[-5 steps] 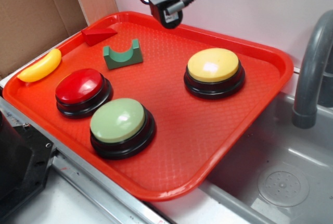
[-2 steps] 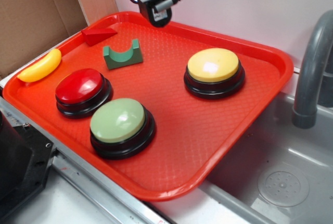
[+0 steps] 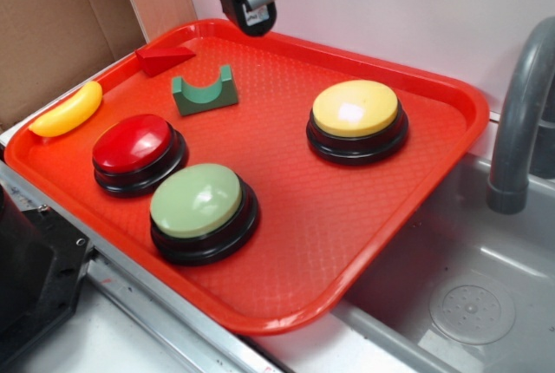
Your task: Push the yellow button.
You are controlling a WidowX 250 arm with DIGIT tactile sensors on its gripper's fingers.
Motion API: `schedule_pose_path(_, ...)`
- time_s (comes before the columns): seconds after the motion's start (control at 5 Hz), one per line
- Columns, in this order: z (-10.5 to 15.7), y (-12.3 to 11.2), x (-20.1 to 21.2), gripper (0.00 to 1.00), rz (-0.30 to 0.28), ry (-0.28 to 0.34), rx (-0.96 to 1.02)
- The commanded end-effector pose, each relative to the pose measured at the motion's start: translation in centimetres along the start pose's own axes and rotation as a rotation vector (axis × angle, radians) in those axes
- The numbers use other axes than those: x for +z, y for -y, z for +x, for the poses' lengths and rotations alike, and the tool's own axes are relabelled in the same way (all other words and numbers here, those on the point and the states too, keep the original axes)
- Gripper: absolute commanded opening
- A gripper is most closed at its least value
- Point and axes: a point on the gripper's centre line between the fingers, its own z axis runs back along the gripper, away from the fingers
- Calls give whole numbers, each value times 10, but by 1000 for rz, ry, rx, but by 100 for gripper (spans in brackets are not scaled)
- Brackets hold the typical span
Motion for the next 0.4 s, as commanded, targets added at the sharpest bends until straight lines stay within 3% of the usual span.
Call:
schedule_pose_path(0.0,-5,8,25,100,22,70,5)
schedule_pose_path(0.2,-8,9,29,100,22,102,4)
